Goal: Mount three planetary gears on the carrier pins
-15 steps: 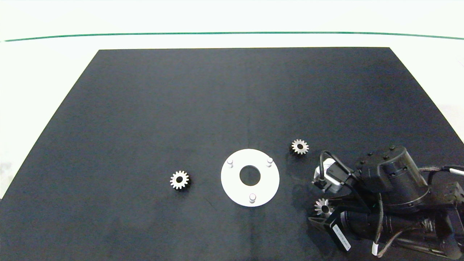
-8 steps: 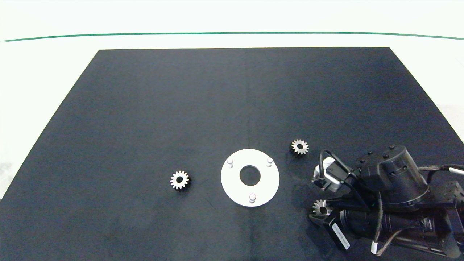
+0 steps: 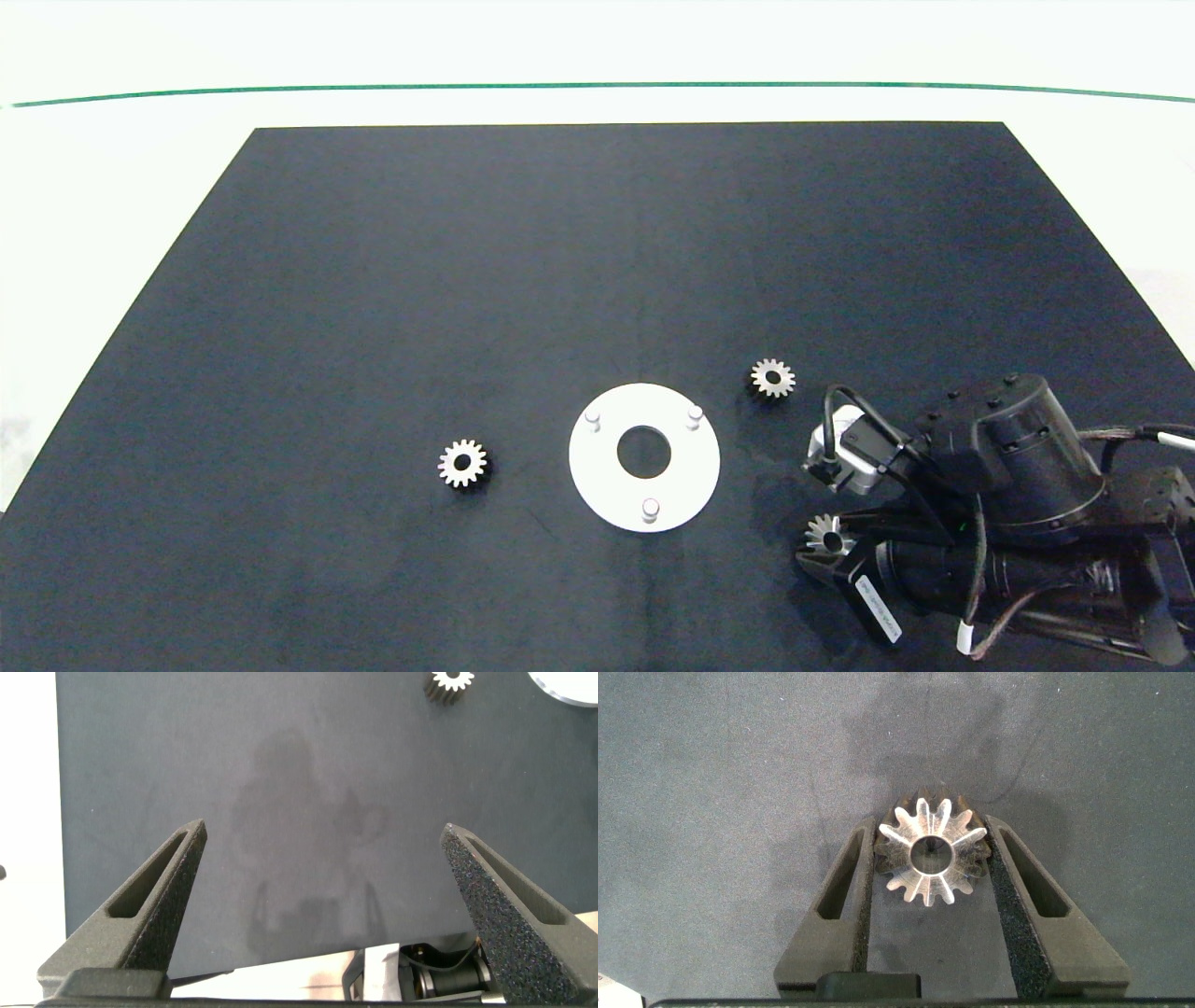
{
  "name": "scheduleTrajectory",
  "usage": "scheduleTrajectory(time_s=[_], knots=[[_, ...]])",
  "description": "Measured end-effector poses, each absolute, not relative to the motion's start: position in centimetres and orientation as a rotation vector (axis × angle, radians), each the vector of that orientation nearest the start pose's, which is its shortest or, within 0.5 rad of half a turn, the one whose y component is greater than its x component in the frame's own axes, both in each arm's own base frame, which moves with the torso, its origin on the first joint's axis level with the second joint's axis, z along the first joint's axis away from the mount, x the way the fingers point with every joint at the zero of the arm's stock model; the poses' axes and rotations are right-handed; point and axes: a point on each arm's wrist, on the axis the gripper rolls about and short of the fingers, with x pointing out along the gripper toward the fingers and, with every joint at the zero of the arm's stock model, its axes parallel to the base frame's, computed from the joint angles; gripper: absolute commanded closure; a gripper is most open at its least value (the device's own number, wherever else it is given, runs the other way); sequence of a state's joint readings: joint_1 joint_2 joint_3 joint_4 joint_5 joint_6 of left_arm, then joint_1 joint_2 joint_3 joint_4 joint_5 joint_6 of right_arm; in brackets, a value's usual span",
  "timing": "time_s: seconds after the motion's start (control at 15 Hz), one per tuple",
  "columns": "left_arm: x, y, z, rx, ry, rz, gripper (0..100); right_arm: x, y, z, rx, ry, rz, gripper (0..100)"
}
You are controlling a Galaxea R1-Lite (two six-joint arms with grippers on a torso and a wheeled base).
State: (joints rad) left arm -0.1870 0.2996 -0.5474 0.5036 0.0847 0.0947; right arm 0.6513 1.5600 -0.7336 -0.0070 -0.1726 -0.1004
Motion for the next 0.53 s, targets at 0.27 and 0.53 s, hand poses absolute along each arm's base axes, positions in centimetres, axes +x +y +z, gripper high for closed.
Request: scheduleTrajectory(time_s=[0.27, 0.53], knots=[[-3.57, 0.87, 17.9, 0.129, 0.248, -0.114, 0, 19.34, 14.26, 14.81, -0.422, 0.736, 0.496, 87], [-3.55, 0.87, 17.89, 0.129, 0.249, -0.114, 0, 19.41, 14.29, 14.9, -0.42, 0.725, 0.492, 96]])
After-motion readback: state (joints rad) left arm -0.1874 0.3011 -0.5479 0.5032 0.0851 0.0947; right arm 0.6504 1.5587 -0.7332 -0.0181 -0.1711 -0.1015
